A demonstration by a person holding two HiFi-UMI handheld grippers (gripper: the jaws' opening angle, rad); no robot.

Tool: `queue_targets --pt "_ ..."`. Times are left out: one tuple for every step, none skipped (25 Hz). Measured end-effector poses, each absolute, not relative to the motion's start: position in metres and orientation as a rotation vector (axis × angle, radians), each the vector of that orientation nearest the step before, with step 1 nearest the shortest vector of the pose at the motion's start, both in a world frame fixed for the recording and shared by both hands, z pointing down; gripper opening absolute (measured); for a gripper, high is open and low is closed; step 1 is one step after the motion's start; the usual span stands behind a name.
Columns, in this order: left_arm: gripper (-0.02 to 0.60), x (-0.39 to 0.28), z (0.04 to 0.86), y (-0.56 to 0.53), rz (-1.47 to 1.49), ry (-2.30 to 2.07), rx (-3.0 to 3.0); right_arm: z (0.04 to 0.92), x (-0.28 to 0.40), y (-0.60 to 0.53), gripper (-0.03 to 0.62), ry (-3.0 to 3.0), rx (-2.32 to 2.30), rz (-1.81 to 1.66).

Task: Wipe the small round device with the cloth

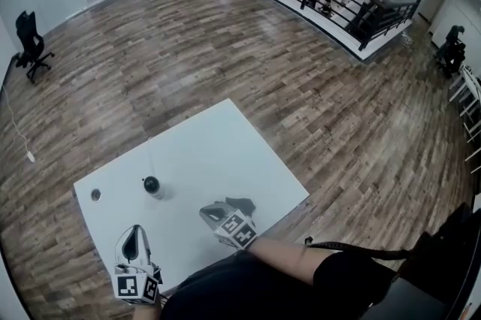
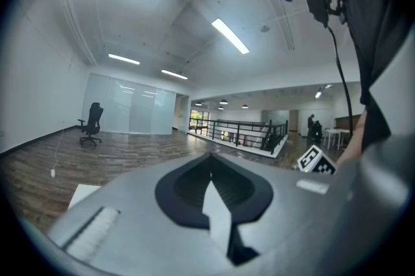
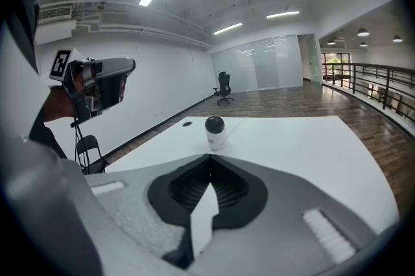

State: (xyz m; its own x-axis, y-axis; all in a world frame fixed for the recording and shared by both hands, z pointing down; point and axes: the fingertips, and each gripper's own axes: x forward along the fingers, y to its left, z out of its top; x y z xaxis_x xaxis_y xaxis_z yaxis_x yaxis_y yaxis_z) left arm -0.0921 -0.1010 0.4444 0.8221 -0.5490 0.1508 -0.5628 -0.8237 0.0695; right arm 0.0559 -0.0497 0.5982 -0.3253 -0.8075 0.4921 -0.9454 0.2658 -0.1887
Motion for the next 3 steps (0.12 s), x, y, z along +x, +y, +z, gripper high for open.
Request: queue_targets --pt "0.006 -0.0918 0.4459 -0.1009 0.195 -0.880 2.895 0.5994 0.0558 -0.0495 0.002 -2.241 1.607 0.656" --pt "0.006 -0.0915 0.4477 -0.1007 0.203 -0.872 2.899 0.6009 0.0559 -0.0492 0.002 -2.237 1.604 0.655" --pt "0.006 -0.0912 0.4497 -0.1005 0.211 -0.864 2.903 0.6025 0.0561 -0.0489 0.002 -2.233 1.601 0.655"
